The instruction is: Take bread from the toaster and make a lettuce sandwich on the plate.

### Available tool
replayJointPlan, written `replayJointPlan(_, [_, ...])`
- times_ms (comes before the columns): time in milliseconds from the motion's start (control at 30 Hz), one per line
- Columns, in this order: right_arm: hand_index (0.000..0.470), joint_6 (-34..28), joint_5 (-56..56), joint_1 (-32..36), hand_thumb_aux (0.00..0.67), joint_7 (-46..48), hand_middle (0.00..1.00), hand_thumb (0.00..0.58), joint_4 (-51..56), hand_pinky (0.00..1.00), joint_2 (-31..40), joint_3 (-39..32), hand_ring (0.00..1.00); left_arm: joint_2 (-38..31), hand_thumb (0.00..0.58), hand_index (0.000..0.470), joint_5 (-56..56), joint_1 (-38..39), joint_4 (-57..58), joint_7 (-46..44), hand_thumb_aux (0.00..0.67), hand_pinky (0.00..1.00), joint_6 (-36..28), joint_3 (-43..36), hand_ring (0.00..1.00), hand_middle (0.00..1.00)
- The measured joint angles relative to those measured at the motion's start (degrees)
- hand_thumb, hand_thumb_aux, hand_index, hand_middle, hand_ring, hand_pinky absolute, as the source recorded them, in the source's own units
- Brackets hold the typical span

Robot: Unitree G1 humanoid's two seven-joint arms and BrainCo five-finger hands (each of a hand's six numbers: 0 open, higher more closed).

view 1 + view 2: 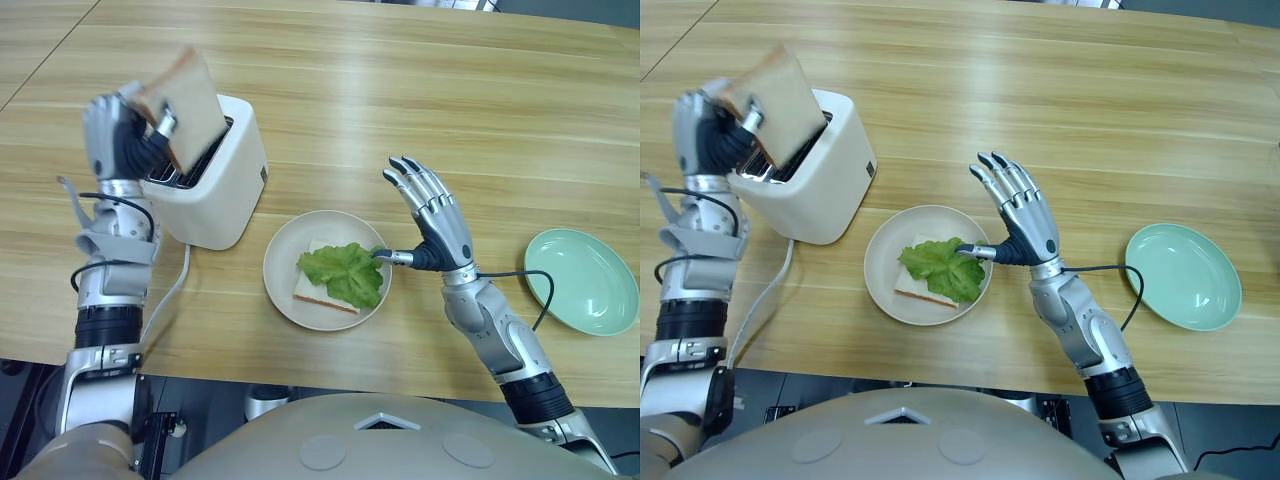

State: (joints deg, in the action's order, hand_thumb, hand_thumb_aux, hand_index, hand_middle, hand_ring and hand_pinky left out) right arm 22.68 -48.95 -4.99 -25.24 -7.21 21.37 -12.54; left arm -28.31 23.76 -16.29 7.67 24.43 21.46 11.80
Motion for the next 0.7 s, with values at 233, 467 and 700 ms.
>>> replayJointPlan(233, [0.0, 0.06, 1.88, 0.79, 0.0, -1.27, 0.0, 0.0, 0.18, 0.0, 0.32, 4.06, 0.0, 4.44, 0.58, 0.46, -17.67, 4.93, -12.39, -17.62, 0.67, 1.0, 6.87, -9.48, 1.0, 1.0])
replayJointPlan(467, [0.0, 3.94, 4.02, -1.27, 0.0, -1.1, 0.0, 0.0, -5.11, 0.0, 1.82, 6.37, 0.0, 4.06, 0.58, 0.46, -20.85, 12.94, -11.59, -38.37, 0.67, 1.0, 4.85, -24.82, 1.0, 1.0])
replayJointPlan(700, [0.0, 8.02, 2.26, -3.86, 0.0, 3.29, 0.0, 0.0, -7.09, 0.0, 3.83, 2.7, 0.0, 5.37, 0.58, 0.46, -21.79, 11.9, 0.48, -48.15, 0.67, 1.0, 5.6, -28.87, 1.0, 1.0])
